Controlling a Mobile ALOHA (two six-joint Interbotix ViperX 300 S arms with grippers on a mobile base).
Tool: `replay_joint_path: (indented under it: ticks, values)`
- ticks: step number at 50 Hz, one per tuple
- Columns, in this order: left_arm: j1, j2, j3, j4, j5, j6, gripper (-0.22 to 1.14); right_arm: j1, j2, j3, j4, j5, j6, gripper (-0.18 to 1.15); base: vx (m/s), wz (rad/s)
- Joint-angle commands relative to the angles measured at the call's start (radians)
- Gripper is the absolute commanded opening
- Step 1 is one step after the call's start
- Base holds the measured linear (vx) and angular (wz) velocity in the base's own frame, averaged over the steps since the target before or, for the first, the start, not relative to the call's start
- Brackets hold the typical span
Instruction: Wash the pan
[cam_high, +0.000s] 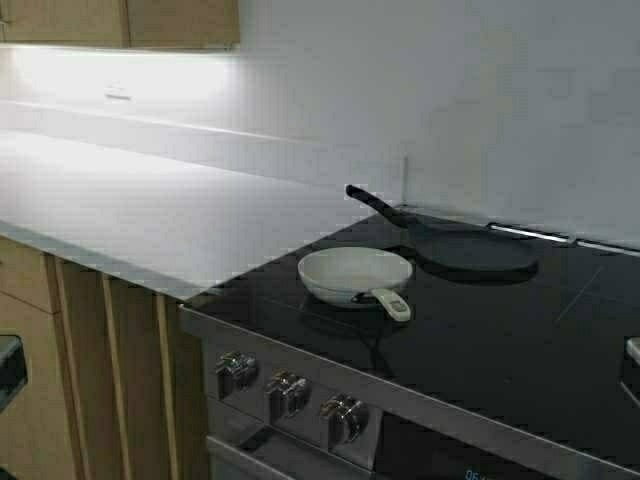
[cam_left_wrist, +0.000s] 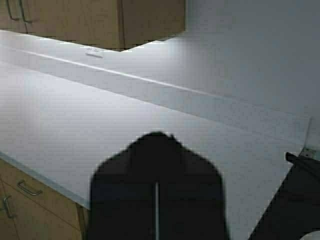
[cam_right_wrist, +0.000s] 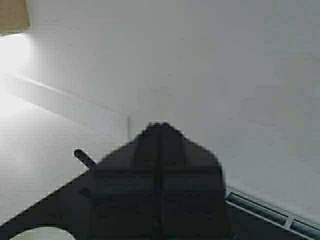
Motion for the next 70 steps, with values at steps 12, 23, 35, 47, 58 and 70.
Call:
replay_joint_path:
  ticks: [12,23,35,47,58,70]
  values:
    - [0.002,-0.009,0.005,0.006,0.037,-0.106,0.67,0.006,0.015,0.005,0.002,0.009,0.005,0.07,0.0,0.0]
    - [-0.11,0.071,-0.015,0.014,0.089,-0.236,0.93,0.006,0.015,0.003,0.002,0.021,0.009,0.07,0.0,0.0]
    - [-0.27,0.233,-0.006,0.003,-0.017,-0.356,0.93,0.008,0.015,0.005,0.002,0.021,0.012,0.07,0.0,0.0]
    - [-0.307,0.437,0.018,0.046,-0.245,-0.561,0.93,0.006,0.015,0.009,0.003,0.023,0.014,0.07,0.0,0.0]
    - [-0.371,0.69,-0.003,0.084,-0.443,-0.684,0.93,0.008,0.015,0.011,0.003,0.023,0.014,0.07,0.0,0.0]
    - [-0.471,1.035,-0.106,0.117,-0.655,-0.816,0.93,0.008,0.017,0.015,0.003,0.023,0.012,0.07,0.0,0.0]
